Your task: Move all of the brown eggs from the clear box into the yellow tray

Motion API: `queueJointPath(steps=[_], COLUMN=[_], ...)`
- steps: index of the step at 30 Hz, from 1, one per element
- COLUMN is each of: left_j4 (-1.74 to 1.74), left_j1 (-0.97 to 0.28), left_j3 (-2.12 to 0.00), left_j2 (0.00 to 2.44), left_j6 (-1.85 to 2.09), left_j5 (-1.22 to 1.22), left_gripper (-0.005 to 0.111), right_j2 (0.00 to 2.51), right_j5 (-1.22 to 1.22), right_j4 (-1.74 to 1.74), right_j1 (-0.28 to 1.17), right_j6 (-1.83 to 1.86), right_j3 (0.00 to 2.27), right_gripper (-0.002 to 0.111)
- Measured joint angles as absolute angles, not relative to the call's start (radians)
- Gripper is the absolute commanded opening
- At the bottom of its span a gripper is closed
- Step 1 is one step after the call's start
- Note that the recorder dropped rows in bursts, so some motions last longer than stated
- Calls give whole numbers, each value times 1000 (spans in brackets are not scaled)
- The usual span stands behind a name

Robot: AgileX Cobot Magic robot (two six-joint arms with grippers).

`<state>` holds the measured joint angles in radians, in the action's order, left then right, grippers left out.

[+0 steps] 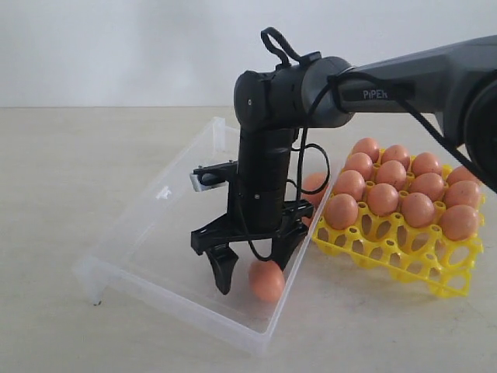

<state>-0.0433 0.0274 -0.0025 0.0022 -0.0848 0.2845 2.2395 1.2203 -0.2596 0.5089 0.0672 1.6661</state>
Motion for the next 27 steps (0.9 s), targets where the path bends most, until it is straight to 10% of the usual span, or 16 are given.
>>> queueJointPath(steps=[6,15,27], left_j4=[-43,-43,-43], left_j1=[27,27,27], left_j3=[-3,-3,-3], left_j2=[2,2,2], left_j6=[-85,-85,-85], left_j5=[284,284,284], left_gripper=[4,4,4], right_j2=[2239,2243,2245], right_j5=[1222,1220,1214], right_j4=[-203,-184,-193], right_j1=[509,509,509], right_j6=[55,-63,21], right_j3=[1666,1666,1666], right_gripper=[77,32,8])
